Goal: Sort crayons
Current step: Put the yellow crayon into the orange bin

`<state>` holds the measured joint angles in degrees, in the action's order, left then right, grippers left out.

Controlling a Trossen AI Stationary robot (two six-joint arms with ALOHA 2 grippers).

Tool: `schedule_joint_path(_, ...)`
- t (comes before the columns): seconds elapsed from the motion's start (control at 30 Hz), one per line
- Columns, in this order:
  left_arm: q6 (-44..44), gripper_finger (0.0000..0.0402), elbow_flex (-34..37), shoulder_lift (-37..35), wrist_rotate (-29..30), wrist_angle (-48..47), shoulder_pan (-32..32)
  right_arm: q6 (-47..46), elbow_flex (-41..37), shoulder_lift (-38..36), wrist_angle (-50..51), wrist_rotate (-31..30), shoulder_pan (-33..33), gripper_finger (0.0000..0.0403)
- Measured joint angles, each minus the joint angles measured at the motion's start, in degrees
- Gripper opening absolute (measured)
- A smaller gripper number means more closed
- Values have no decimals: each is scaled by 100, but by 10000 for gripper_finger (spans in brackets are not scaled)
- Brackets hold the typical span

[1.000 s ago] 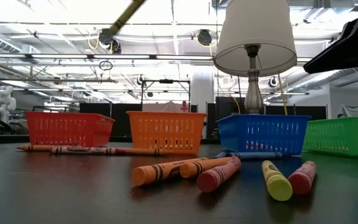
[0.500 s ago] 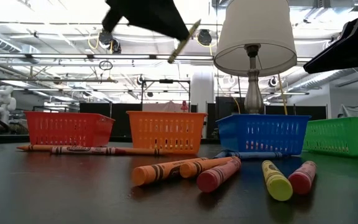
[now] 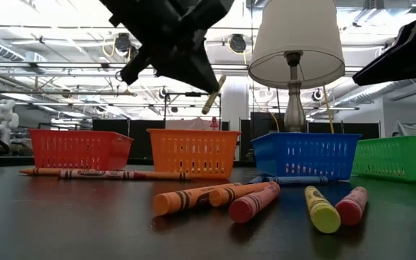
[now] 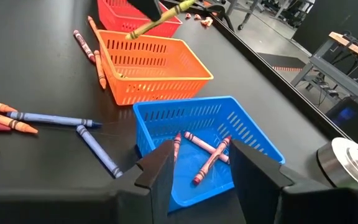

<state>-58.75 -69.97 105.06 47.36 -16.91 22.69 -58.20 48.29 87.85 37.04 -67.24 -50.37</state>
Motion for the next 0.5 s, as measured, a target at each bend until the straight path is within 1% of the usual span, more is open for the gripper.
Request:
schedule_joint_path(0.17, -292, 9, 0, 165, 0, -29, -55, 43, 0, 2, -38, 2, 0, 141)
schedule_joint_path(0.27, -511, 17, 0, 206, -35, -185, -67, 43, 0, 2, -42, 2, 0, 141)
schedule_joint_path(0.37, -546, 38, -9, 264, -42, -254, -87, 44, 0, 2, -46, 2, 2, 141)
schedule_joint_path(0.5, -550, 82, -9, 271, -58, -312, -98, 64, 0, 2, -42, 4, 1, 141)
